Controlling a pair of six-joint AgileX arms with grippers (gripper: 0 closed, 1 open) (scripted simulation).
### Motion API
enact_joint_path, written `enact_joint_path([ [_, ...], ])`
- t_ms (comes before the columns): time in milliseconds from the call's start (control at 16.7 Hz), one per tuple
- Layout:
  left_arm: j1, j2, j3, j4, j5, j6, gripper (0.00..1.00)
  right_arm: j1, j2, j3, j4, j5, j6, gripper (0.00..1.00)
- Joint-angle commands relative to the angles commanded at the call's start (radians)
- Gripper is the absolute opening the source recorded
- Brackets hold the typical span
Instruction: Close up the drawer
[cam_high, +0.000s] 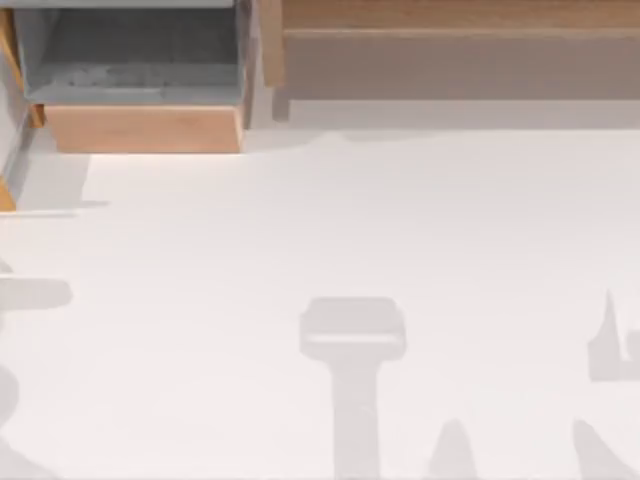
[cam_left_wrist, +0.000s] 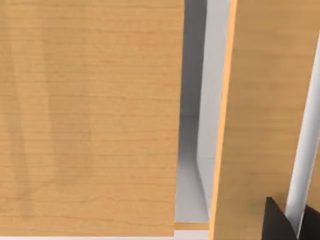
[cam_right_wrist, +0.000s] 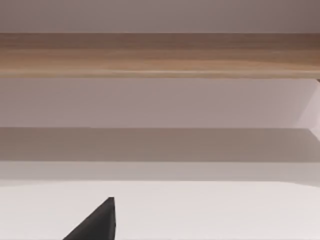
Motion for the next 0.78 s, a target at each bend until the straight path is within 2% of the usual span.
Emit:
enact_joint_path([
  [360, -0.007, 0.012, 0.019, -0.015, -0.010, -0.001, 0.00, 0.000, 0.000, 0.000, 0.000, 0.000, 0.000, 1.00],
  [780, -0.087, 0.110, 0.244, -0.136, -0.089, -0.005, 0.00, 0.000, 0.000, 0.000, 0.000, 0.000, 0.000, 1.00],
])
